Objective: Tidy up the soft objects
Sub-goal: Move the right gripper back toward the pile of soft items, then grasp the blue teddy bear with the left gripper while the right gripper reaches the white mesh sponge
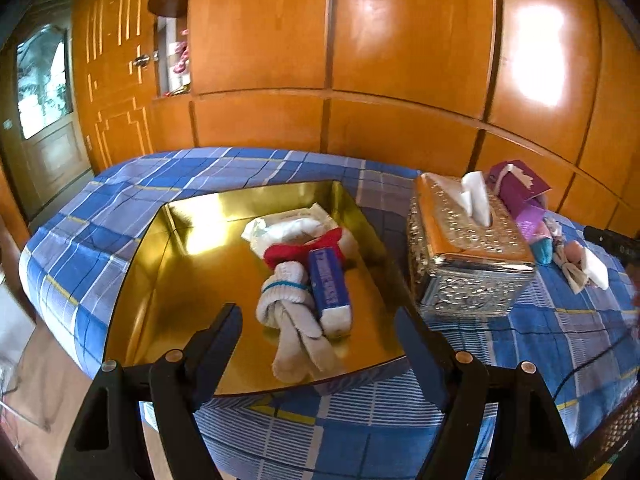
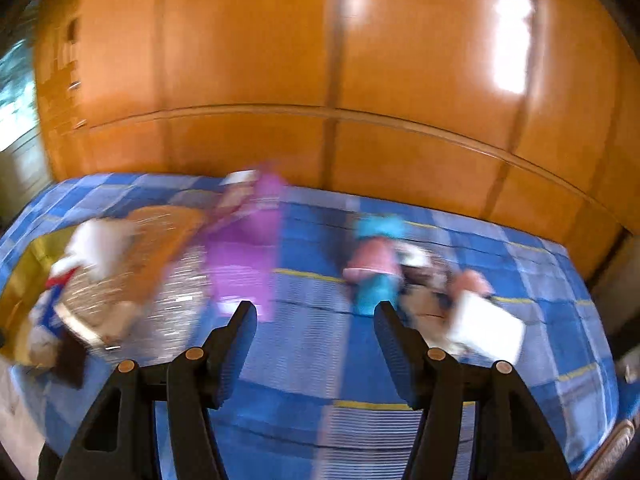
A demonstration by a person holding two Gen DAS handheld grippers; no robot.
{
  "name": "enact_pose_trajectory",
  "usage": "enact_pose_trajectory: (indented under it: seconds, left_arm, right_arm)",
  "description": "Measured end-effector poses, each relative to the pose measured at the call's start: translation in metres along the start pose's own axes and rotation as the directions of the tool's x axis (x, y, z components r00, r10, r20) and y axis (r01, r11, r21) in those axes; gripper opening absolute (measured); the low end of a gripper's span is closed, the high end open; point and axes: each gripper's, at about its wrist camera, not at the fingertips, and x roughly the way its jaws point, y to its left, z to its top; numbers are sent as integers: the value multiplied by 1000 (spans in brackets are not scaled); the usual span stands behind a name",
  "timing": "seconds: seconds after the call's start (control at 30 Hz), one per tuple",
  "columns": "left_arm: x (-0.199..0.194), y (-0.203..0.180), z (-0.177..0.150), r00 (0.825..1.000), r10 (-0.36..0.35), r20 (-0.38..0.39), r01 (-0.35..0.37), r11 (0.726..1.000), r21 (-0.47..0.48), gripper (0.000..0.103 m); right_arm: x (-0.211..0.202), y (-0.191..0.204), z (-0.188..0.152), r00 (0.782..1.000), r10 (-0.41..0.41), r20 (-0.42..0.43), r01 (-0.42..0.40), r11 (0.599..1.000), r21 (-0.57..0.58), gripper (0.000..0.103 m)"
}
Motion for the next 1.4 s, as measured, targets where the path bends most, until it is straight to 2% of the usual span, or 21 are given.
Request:
enact_pose_trajectory:
  seconds: [0.1,0.2,0.3,0.37,0.4,0.47,0.6,0.8,0.93,1.23,1.37,1.4]
  left_arm:
    - [-5,-9,2,999,-46,7,46,999,28,79]
    - [-11,-23,5,997,-77,19,75,995,70,79]
    - [-17,-40,11,993,-115,22,111,987,112,79]
    - [-20,-54,16,989,-147,22,142,978,153,79]
    - [-21,-62,18,987,-159,21,153,973,176,79]
    - [-21,-81,22,980,-198,9,191,956,225,79]
    - [-17,-119,27,962,-272,-33,269,919,288,79]
    - [-11,-179,32,929,-354,-103,366,849,380,79]
    - [-2,-218,37,908,-391,-151,417,811,409,79]
    - [43,-321,46,889,-388,-245,458,769,446,75]
    - [77,-358,51,897,-355,-265,440,782,441,68]
    - [89,-367,52,905,-334,-264,421,793,440,66]
  right_arm:
    - [6,-48,2,994,-109,-2,109,990,92,62]
    - [18,-93,4,981,-193,-28,194,962,193,62]
    - [30,-138,-4,960,-272,-70,281,913,295,62]
    - [38,-161,-15,949,-295,-107,314,879,359,62]
    - [39,-170,-19,949,-283,-137,315,862,397,62]
    - [39,-188,-27,963,-224,-153,271,817,509,62]
    - [45,-204,-39,971,-141,-191,229,769,597,62]
    - [45,-213,-46,977,-88,-193,196,726,659,62]
    - [44,-212,-46,983,-69,-173,169,720,673,62]
    - [43,-216,-46,992,-12,-128,100,692,714,62]
    - [43,-218,-47,994,23,-110,66,678,732,62]
    - [44,-218,-47,994,32,-109,59,677,734,62]
